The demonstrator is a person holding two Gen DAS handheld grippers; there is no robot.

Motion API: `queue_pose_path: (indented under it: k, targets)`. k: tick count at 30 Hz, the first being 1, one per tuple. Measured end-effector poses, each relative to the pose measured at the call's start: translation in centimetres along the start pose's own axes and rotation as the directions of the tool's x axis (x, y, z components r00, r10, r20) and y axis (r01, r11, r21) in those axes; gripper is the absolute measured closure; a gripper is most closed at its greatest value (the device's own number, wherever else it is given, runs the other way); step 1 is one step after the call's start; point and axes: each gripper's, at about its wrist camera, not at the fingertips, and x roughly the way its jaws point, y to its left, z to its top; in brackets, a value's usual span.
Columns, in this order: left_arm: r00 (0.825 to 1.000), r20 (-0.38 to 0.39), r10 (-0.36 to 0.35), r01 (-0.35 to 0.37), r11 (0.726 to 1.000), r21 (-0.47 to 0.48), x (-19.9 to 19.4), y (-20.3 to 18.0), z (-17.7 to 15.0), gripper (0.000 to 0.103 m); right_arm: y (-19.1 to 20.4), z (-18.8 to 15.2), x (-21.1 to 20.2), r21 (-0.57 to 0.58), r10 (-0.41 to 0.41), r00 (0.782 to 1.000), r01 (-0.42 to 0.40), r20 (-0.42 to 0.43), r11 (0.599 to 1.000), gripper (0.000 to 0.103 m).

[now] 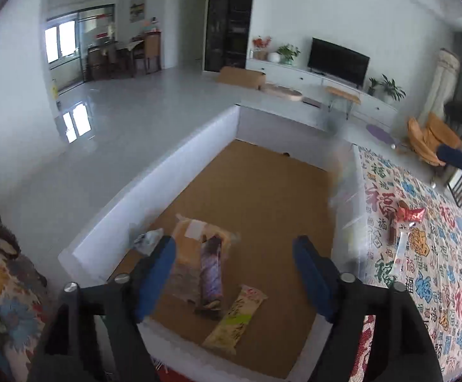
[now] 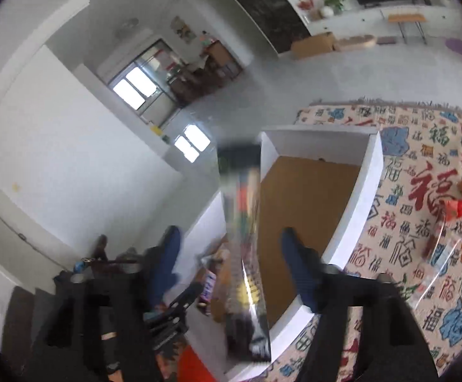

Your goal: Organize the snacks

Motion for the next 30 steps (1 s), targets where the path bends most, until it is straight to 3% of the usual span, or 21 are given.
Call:
queue_pose_path:
  k: [4, 6, 9, 11, 12, 14, 15, 18, 20, 25, 30]
  targets:
    - [0.999, -0.001, -0.042, 0.042, 0.999, -0.011, -0.5, -0.7, -2.1, 0.024, -4.2, -2.8, -1.6, -0.067, -0.163, 0.986, 0.164, 0.029, 0.984, 0.033]
    - [0.996, 0.000, -0.091, 0.091, 0.996, 0.010, -1.3, -2.9, -3.1, 0.024, -8.9, -5.1, -2.8, -0.074, -0.315, 0.949, 0.317, 0.031, 0.946, 0.033]
    - [0.976, 0.001, -0.217, 0.216, 0.974, 0.074, -2.9, -7.5, -4.3, 0.024, -17.4, -9.2, -5.0, -0.053, -0.559, 0.829, 0.558, -0.011, 0.828, 0.033]
    - [0.955, -0.015, -0.298, 0.297, 0.946, 0.133, -3.8, -11.4, -5.0, 0.022, -22.4, -12.2, -7.3, -0.044, -0.695, 0.718, 0.694, -0.028, 0.719, 0.033]
    - [0.940, -0.032, -0.340, 0.340, 0.924, 0.173, -4.1, -13.7, -5.4, 0.017, -24.7, -13.3, -8.4, -0.031, -0.745, 0.666, 0.745, -0.026, 0.667, 0.033]
    - [0.913, -0.068, -0.402, 0.405, 0.881, 0.245, -4.2, -17.6, -6.7, 0.011, -27.9, -15.2, -10.6, 0.014, -0.810, 0.586, 0.810, -0.028, 0.586, 0.033]
    - [0.905, -0.086, -0.416, 0.423, 0.862, 0.281, -3.8, -19.5, -7.1, 0.010, -29.4, -16.0, -11.5, 0.047, -0.829, 0.559, 0.829, -0.036, 0.557, 0.033]
    - [0.900, -0.158, -0.407, 0.436, 0.822, 0.367, -1.1, -25.0, -9.9, 0.010, -32.6, -17.0, -13.5, 0.138, -0.851, 0.524, 0.847, -0.044, 0.514, 0.033]
    - [0.901, -0.194, -0.389, 0.434, 0.815, 0.384, 1.4, -27.0, -11.2, 0.010, -33.4, -17.1, -14.6, 0.187, -0.852, 0.524, 0.839, -0.022, 0.511, 0.024]
    - [0.934, -0.215, -0.286, 0.350, 0.856, 0.380, 7.6, -30.7, -12.8, 0.010, -35.3, -16.5, -15.2, 0.240, -0.838, 0.545, 0.819, -0.041, 0.521, 0.010]
    - [0.948, -0.213, -0.237, 0.301, 0.885, 0.356, 10.7, -31.7, -13.3, 0.010, -35.4, -16.5, -15.1, 0.245, -0.834, 0.551, 0.813, -0.036, 0.527, 0.010]
